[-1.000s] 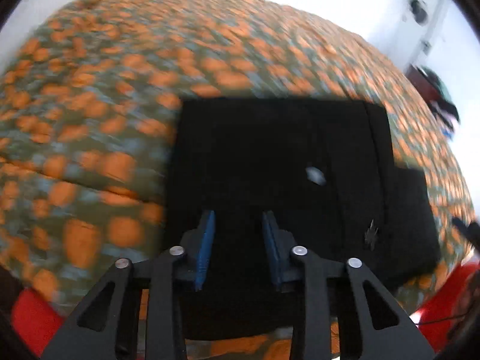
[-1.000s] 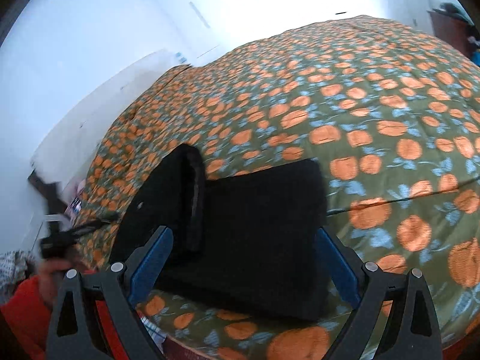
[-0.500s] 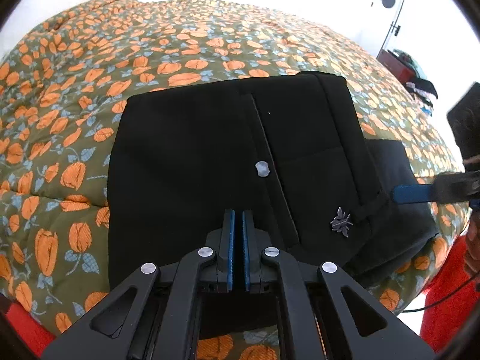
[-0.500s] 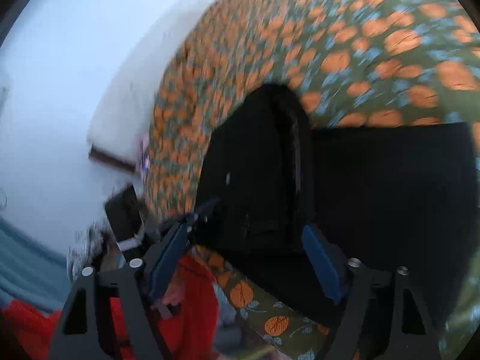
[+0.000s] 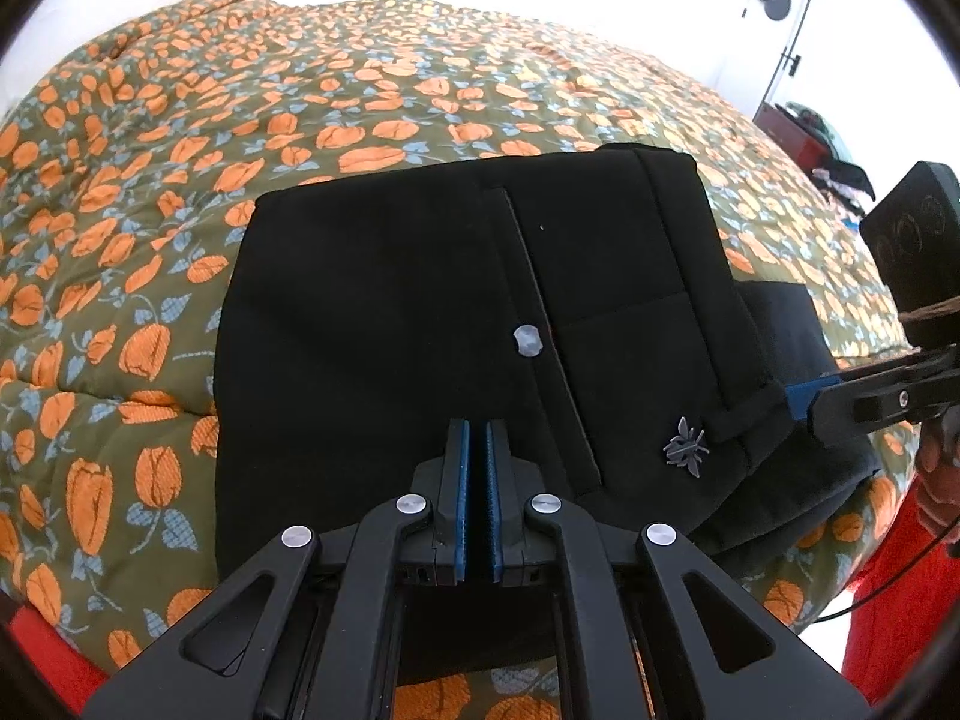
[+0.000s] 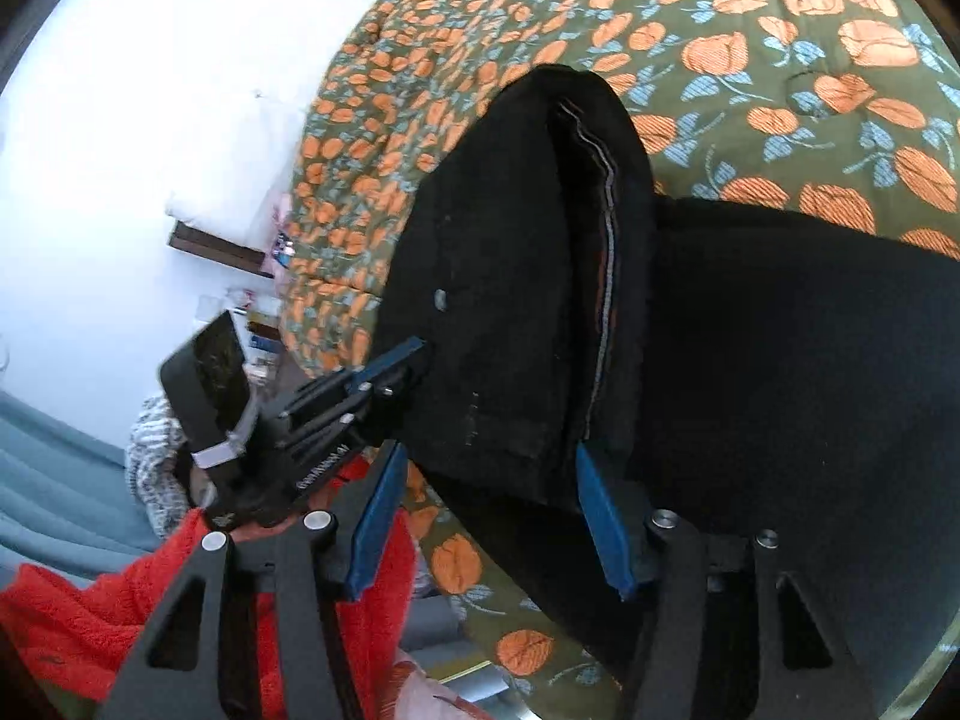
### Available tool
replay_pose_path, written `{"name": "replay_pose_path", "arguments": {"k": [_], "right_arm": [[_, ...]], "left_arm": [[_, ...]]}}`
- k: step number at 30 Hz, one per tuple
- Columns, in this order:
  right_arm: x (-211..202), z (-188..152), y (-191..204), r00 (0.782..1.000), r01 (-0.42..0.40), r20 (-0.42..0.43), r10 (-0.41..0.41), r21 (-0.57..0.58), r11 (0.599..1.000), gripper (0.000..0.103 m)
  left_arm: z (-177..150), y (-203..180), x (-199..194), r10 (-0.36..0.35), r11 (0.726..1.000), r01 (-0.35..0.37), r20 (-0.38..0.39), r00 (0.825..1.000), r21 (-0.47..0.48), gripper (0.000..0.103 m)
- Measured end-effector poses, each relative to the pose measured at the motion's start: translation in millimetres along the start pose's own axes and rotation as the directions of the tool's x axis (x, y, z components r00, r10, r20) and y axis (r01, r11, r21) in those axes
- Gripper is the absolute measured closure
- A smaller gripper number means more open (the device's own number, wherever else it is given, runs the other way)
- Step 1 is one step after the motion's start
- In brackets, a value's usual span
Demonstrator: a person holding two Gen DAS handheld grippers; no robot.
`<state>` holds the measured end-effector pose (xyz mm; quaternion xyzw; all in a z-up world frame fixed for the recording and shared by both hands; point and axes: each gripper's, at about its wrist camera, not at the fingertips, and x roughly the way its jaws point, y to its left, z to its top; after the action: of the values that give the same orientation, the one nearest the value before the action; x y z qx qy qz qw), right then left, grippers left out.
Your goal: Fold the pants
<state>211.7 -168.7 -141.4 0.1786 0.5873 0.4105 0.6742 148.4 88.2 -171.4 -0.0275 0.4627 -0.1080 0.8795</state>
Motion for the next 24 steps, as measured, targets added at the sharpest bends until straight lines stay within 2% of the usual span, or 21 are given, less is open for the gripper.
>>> {"name": "replay_pose_path", "arguments": {"k": [4,7,9,11,12,13,15,17,19,24], "right_arm": [[15,7,5,0.997,0.05,-0.058,-0.053,-0.047,0.998,0.046],[33,14,-1,0.989,0.113,-0.087,-0.116,-0.036,0.993,0.052],[36,15,-1,0.982,0.164,-0.084,-0.168,-0.045,0.985,0.067],[30,13,2,0.982,0.171,-0.068,-0.174,-0.05,0.984,0.073],[23,11,9,0.981,0.181,-0.052,-0.185,-0.073,0.981,0.078],[18,11,14,0.982,0.184,-0.035,-0.187,-0.084,0.979,0.079],[-8,13,33,0.986,0.165,0.042,-0.161,-0.097,0.982,0.081],[-31,15,47,0.985,0.147,0.105,-0.135,-0.111,0.983,0.083],[-55,16,58,0.98,0.137,0.161,-0.116,-0.123,0.983,0.086],[-113,-5,64,0.957,0.14,0.271,-0.106,-0.109,0.984,0.087]], "left_arm": [[0,-1,1,0.006,1.0,-0.006,0.002,1.0,0.001,0.099],[0,-1,3,0.015,1.0,-0.015,0.001,1.0,0.003,0.099],[0,1,1,0.017,1.0,-0.017,0.005,1.0,0.008,0.096],[2,4,-6,0.043,0.999,-0.043,0.005,0.999,0.011,0.078],[3,7,-14,0.067,0.998,-0.067,0.019,0.998,0.005,0.064],[3,13,-27,0.088,0.996,-0.087,0.063,0.994,-0.012,0.053],[4,28,-48,0.12,0.992,-0.112,0.134,0.984,-0.065,0.042],[6,48,-66,0.152,0.981,-0.125,0.186,0.971,-0.149,0.041],[6,68,-76,0.17,0.967,-0.123,0.204,0.964,-0.225,0.041],[2,85,-72,0.156,0.952,-0.102,0.172,0.973,-0.287,0.041]]}}
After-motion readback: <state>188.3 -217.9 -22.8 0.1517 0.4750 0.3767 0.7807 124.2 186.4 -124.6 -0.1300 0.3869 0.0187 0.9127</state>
